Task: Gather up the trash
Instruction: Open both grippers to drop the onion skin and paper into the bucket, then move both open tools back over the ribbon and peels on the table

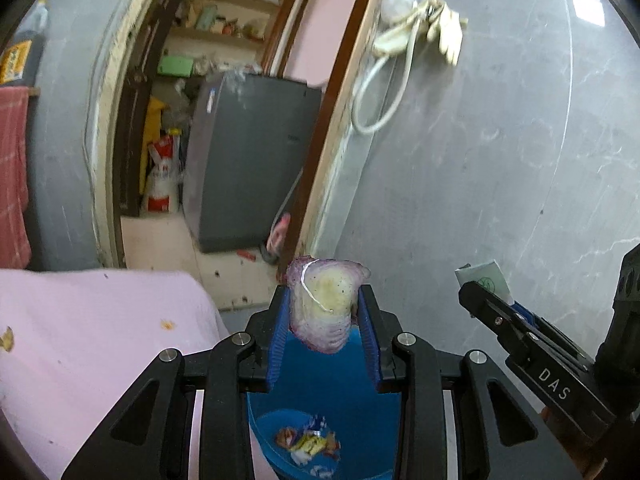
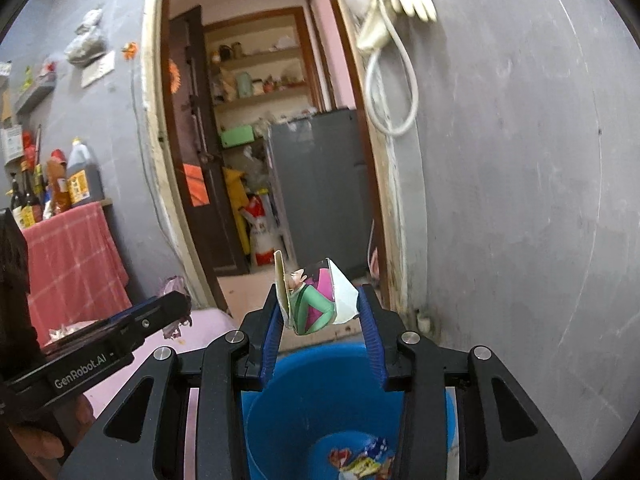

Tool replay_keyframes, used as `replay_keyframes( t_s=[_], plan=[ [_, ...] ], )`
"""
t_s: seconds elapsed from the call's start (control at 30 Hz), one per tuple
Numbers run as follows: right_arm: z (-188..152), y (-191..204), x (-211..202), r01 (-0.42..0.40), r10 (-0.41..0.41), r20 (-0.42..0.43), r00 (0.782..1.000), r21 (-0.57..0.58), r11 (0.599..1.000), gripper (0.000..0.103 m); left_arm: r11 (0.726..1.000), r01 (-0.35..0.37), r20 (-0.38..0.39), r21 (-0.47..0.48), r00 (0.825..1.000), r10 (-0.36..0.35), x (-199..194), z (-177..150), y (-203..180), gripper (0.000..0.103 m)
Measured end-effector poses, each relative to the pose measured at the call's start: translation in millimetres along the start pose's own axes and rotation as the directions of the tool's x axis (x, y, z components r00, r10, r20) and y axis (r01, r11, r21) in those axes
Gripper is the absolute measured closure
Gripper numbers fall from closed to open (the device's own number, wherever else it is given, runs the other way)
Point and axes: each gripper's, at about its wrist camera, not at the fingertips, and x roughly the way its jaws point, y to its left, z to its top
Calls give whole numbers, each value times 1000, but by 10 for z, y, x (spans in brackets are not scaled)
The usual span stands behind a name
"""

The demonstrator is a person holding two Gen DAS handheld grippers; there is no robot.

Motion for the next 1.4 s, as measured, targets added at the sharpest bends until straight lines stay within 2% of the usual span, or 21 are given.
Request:
replay_keyframes(
  t_s=[0.17,0.37,0.5,0.8,0.9,0.97,1.03,1.1,1.3,1.4],
  plan=[
    [-76,-123,177,0,4,-75,997,45,999,65,1000,10,-103,-27,995,-13,254,-99,20,72],
    [-176,-254,384,1,12,-152,988,87,996,63,998,5,-215,-64,976,-18,528,-213,69,69],
    [-202,-303,424,2,17,-168,986,110,994,60,997,5,-242,-78,970,-24,579,-243,104,65],
    [-152,-271,420,-3,22,-156,988,118,993,54,995,8,-218,-97,976,-29,497,-184,149,54],
    [-113,-243,376,-9,26,-142,990,120,993,53,994,-5,-182,-105,983,-15,372,-117,179,50],
    [-69,-198,321,-14,28,-118,993,117,993,52,994,-17,-160,-104,987,0,289,-76,205,46],
    [0,-124,230,-21,29,-81,996,102,995,49,993,-31,-126,-110,992,17,160,-26,281,37],
    [67,-47,149,-29,33,-47,998,87,996,38,991,-47,-89,-122,995,37,14,29,375,29],
    [285,275,-70,-78,76,51,996,29,997,20,986,-99,20,-136,994,103,-445,206,624,5],
    [370,429,-138,-108,107,84,991,12,994,12,982,-133,90,-131,985,146,-724,278,734,2]
  ],
)
